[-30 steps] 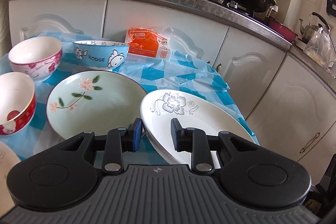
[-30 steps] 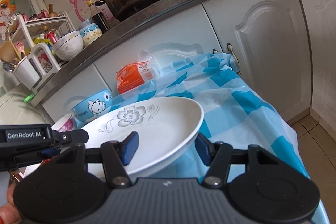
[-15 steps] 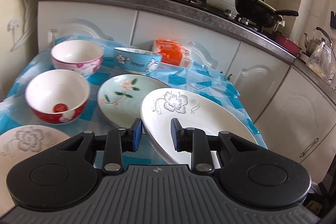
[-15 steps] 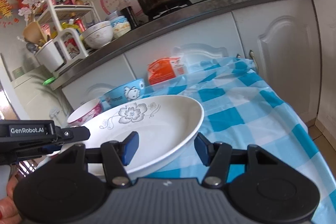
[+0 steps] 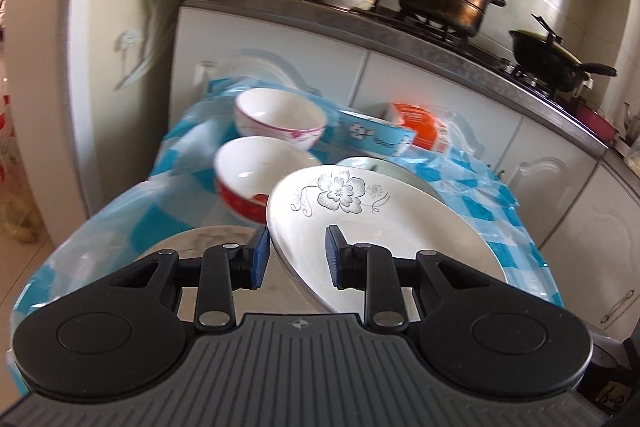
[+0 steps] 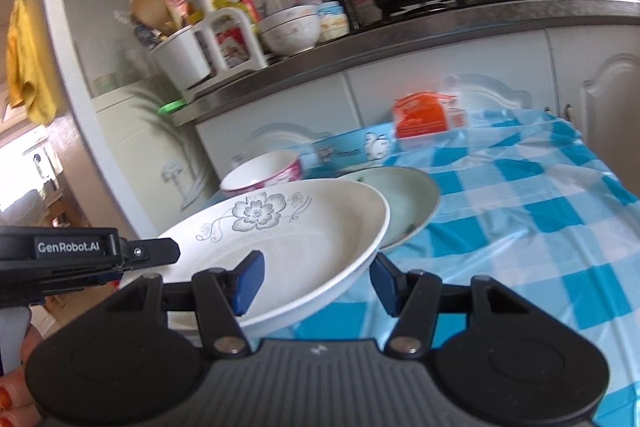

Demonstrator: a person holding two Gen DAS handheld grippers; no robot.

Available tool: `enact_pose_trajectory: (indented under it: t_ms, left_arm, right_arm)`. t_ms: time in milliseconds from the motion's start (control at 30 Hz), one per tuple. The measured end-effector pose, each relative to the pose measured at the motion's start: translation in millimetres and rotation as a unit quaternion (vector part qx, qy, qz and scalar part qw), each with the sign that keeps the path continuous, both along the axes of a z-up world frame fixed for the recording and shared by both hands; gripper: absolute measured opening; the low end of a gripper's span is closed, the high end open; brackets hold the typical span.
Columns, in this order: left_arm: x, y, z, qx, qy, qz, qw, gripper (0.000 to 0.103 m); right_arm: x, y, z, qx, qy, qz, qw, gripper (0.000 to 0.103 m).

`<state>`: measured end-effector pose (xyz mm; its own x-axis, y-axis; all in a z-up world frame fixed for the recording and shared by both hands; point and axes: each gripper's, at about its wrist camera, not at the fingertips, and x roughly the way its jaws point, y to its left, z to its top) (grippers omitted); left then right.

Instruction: Organize plates and bowls

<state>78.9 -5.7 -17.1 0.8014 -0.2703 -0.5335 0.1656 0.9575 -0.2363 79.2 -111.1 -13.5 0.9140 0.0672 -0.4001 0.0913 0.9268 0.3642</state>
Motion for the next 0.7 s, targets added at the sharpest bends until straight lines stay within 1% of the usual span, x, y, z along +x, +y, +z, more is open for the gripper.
enact_pose_trajectory:
  t_ms: [233, 333, 533, 700]
  left_arm:
    - [-4, 32, -10, -0.002, 0.012, 0.034, 0.9993, 0.029]
    - [-5, 38, -11, -0.004, 0.012, 0.041, 0.9991, 0.029]
    - [-11, 49, -15, -0.016, 0.014, 0.045, 0.9987, 0.029]
    - [-20, 50, -14, -0.024, 0.017, 0.051, 0.9983, 0.03]
  right_arm:
    - [13, 38, -6, -0.009, 0.017, 0.044, 0.999, 0.058]
    - [15, 52, -7, -0.03, 0.02, 0.052, 0.998, 0.058]
    - [16, 61, -10, -0.042, 0.029, 0.058, 0.997, 0.058]
    - [14, 66, -10, -0.042, 0.032, 0.063, 0.997, 0.058]
